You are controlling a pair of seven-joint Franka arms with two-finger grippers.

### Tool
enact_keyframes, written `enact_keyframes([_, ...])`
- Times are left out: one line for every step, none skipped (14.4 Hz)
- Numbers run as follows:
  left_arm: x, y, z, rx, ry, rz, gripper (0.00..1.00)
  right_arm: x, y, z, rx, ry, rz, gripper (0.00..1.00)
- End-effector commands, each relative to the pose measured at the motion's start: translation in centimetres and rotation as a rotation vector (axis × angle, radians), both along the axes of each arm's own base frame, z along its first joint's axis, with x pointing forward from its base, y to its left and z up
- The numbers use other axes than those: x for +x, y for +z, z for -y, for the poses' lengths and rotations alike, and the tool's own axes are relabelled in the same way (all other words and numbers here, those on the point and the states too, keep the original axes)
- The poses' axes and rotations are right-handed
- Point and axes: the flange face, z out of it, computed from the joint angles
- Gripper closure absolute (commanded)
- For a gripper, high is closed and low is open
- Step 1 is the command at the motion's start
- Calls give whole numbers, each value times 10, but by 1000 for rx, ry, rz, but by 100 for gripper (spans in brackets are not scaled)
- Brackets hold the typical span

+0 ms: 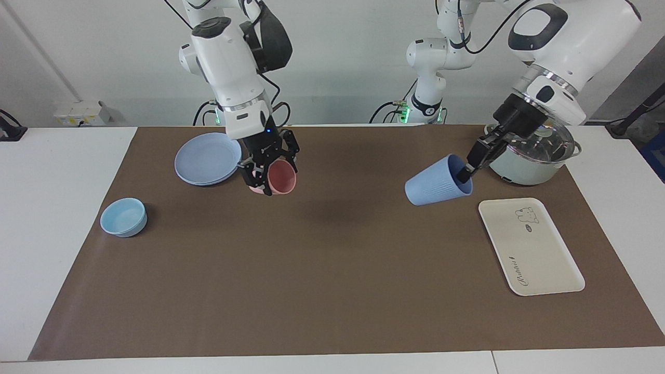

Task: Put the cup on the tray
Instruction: 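Grasp the blue cup with the left gripper while the right gripper releases, then lower the blue cup onto the tray with the left gripper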

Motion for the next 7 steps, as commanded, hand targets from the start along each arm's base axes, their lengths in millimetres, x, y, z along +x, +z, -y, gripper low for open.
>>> enact_keyframes([0,-10,-49,146,-78,50,100,21,-8,57,131,-60,35,100])
enact_keyframes([-2,-13,-71,171,-102,73,100,25,-16,80,175,-67,54,100])
enact_keyframes([-5,-19,-91,198,-133,90,100,28,-27,102,215,-66,88,100])
enact_keyframes([-12,-26,-109,230,-180,109,100,30,-39,122,254,-57,119,100])
enact_keyframes([-20,-36,-132,264,-224,130,100,35,-55,145,294,-50,144,100])
enact_keyframes([-27,-48,-150,297,-258,155,100,40,-71,167,332,-41,173,100])
enact_keyframes([-34,-58,-166,331,-270,186,100,42,-89,184,363,-30,199,100])
